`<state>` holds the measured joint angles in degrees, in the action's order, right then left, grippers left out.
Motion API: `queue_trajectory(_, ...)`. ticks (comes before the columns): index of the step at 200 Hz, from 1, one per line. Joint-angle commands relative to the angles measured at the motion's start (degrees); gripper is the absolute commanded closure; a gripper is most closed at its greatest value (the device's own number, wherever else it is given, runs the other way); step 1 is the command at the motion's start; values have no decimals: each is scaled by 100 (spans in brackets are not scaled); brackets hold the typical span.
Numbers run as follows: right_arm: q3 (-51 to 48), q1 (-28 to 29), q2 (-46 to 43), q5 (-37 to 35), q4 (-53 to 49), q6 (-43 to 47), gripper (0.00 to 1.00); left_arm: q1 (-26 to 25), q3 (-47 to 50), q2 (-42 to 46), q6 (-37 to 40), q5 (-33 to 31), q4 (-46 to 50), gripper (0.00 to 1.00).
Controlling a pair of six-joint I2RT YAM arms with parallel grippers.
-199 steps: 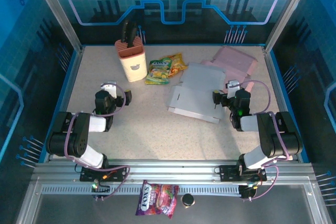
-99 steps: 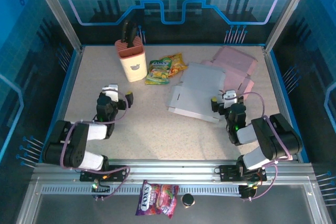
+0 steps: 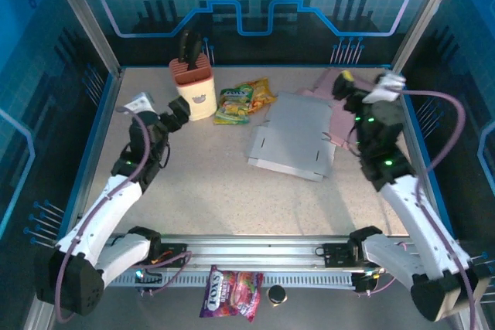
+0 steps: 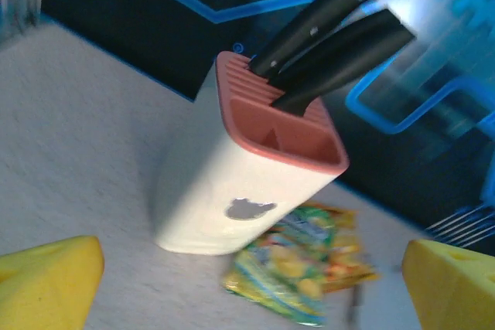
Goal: Fold the paper box
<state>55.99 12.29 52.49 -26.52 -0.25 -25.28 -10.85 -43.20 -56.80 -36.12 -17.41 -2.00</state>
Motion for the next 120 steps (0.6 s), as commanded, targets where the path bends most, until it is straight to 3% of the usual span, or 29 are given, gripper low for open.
queue_trajectory(1,206,-352,350,1418,-3375,-1692,0,-126,0,-670,-2163,1714,1427,1)
queue_trajectory(13,417,-193,639,1523,-4041,-1700,10,-591,-80,-1026,-2506,2007,1420,7)
queue_trajectory(29,267,5,958,2262,-4107,-1625,25,-1312,-49,-1403,-2962,2110,1224,12)
queue_trajectory(49,-226,121,1174,2914,-3559,-1852,30,-1850,116,-1962,-3525,2337,326,22)
queue_trajectory(81,-527,75,1645,3338,-2781,-2191,32,-2054,29,-3062,-4051,2719,-927,37)
queue_trajectory(120,-501,-49,2683,3667,-2364,-2182,35,-2074,23,-3898,-4477,2748,-1761,41)
